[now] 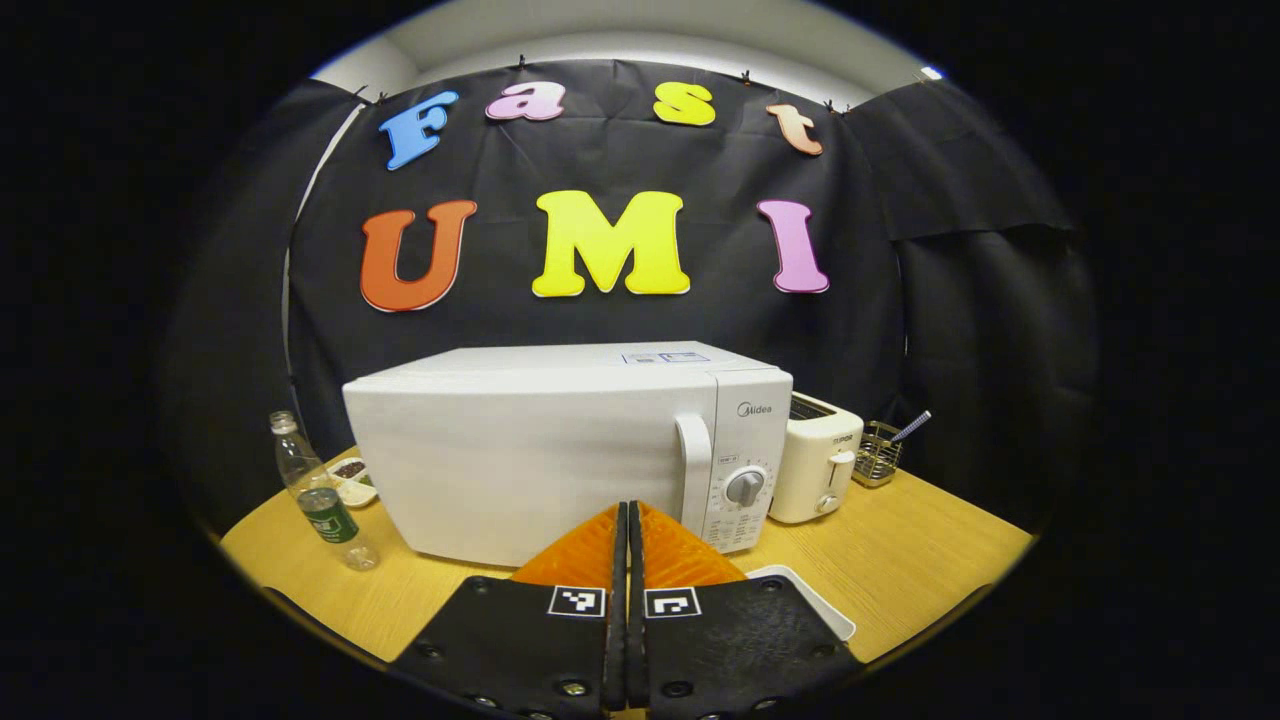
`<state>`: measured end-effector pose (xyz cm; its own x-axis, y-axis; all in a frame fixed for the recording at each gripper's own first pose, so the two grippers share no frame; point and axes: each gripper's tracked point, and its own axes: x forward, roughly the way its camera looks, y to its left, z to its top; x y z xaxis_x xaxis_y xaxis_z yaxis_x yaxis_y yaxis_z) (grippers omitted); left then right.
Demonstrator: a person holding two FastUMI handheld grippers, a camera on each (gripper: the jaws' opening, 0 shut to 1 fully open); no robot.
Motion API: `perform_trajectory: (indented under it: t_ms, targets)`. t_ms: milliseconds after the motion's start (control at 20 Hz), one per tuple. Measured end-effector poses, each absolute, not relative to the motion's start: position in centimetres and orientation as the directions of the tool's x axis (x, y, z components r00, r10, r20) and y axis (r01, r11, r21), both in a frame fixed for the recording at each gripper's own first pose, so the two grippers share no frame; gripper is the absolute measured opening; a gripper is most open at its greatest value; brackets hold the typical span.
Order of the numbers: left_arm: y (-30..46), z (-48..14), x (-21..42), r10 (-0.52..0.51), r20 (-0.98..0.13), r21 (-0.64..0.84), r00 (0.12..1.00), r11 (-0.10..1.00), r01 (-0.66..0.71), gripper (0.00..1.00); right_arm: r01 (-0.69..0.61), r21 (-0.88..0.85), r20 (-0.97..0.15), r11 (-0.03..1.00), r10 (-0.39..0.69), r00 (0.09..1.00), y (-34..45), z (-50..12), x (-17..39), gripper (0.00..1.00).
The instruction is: Open the microwave oven with the left hand, put the food in, and close the microwave oven.
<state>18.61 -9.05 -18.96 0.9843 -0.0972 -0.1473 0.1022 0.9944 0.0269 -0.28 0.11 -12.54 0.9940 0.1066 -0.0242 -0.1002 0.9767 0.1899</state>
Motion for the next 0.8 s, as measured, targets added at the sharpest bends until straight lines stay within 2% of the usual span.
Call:
perform_trajectory:
  t_ms: [200,250,300,500,550,600,650,700,750,800]
  targets:
    - [-6.4,-14.0,11.5,-0.064,-0.095,0.017,0.993,0.998,0.066,0.00,-0.092,0.180,0.022,0.979,0.090,0.996,-0.3,-10.3,-2.0,1.00]
    - [-5.6,-12.7,9.7,-0.051,-0.081,0.019,0.995,0.998,0.053,0.00,-0.091,0.174,0.036,0.981,0.086,0.996,-0.3,-9.6,-2.6,0.92]
    - [-4.9,-11.5,8.1,-0.035,-0.062,0.022,0.997,0.999,0.037,0.00,-0.089,0.166,0.048,0.982,0.082,0.995,-0.2,-9.2,-3.1,1.00]
    - [-2.4,-8.3,2.9,0.004,-0.028,0.027,1.000,1.000,-0.003,0.00,-0.071,0.153,0.079,0.986,0.060,0.995,-0.4,-7.8,-4.6,1.00]
    - [-1.3,-7.8,1.6,0.026,-0.022,0.008,0.999,1.000,-0.026,0.00,-0.071,0.160,0.083,0.985,0.058,0.995,-0.4,-7.5,-5.1,0.91]
    - [-0.9,-6.8,0.6,0.039,-0.009,-0.001,0.999,0.999,-0.039,0.42,-0.073,0.167,0.089,0.983,0.059,0.994,-0.5,-7.2,-5.5,0.92]
    - [-0.4,-7.1,-0.9,0.047,0.007,-0.008,0.999,0.999,-0.047,0.84,-0.074,0.171,0.092,0.983,0.059,0.994,-0.5,-6.9,-5.8,1.00]
    - [0.3,-6.8,-2.0,0.058,0.025,-0.017,0.998,0.998,-0.058,0.81,-0.073,0.171,0.092,0.983,0.058,0.994,-0.6,-6.8,-6.0,1.00]
    - [0.8,-6.6,-3.1,0.067,0.034,-0.025,0.997,0.998,-0.066,0.92,-0.074,0.166,0.090,0.983,0.059,0.994,-0.5,-6.6,-6.2,1.00]
    - [1.1,-6.8,-3.9,0.074,0.040,-0.025,0.996,0.997,-0.073,0.92,-0.077,0.161,0.094,0.984,0.062,0.994,-0.5,-6.3,-6.4,1.00]
